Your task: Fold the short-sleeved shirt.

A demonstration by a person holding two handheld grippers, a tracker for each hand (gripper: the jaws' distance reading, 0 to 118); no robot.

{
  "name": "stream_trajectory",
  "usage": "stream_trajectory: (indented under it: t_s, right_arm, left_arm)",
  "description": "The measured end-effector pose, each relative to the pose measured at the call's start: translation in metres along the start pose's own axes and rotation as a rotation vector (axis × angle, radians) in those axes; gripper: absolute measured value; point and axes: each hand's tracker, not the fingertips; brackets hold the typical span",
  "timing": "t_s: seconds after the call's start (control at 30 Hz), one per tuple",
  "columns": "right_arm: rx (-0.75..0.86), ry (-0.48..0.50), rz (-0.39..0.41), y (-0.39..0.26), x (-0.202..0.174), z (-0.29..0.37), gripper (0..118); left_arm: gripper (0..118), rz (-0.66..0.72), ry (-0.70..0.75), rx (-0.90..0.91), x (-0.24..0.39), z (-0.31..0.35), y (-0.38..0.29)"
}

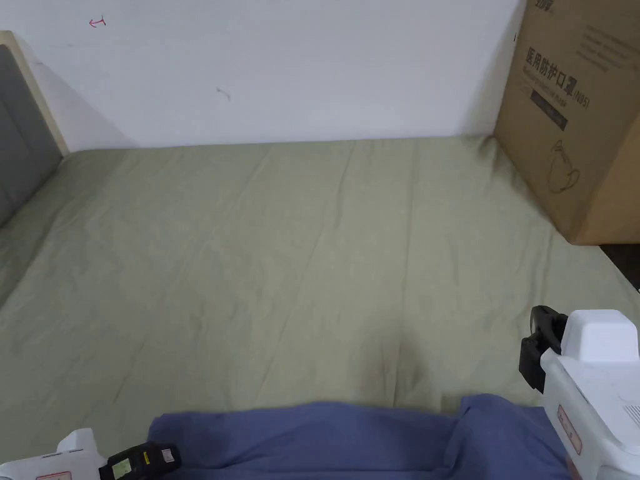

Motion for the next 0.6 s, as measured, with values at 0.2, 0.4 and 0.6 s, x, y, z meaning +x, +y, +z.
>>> stream_trajectory:
  t_s: [0.2, 0.4, 0.6]
  right_arm:
    - [-0.016, -0.018, -0.024, -0.005, 0.008, -0.002, 0]
    - [-0.015, -0.021, -0.042, -0.005, 0.012, 0.001, 0]
    - [0.01, -0.019, -0.036, 0.002, 0.015, 0.003, 0]
  left_arm:
    - [14, -0.121, 0.108, 0.001, -0.004, -0.004, 0.012]
    - [5, -0.279, 0.187, 0.061, 0.018, 0.002, 0.003]
    - [3, -0.285, 0.171, 0.15, 0.041, 0.045, 0.014]
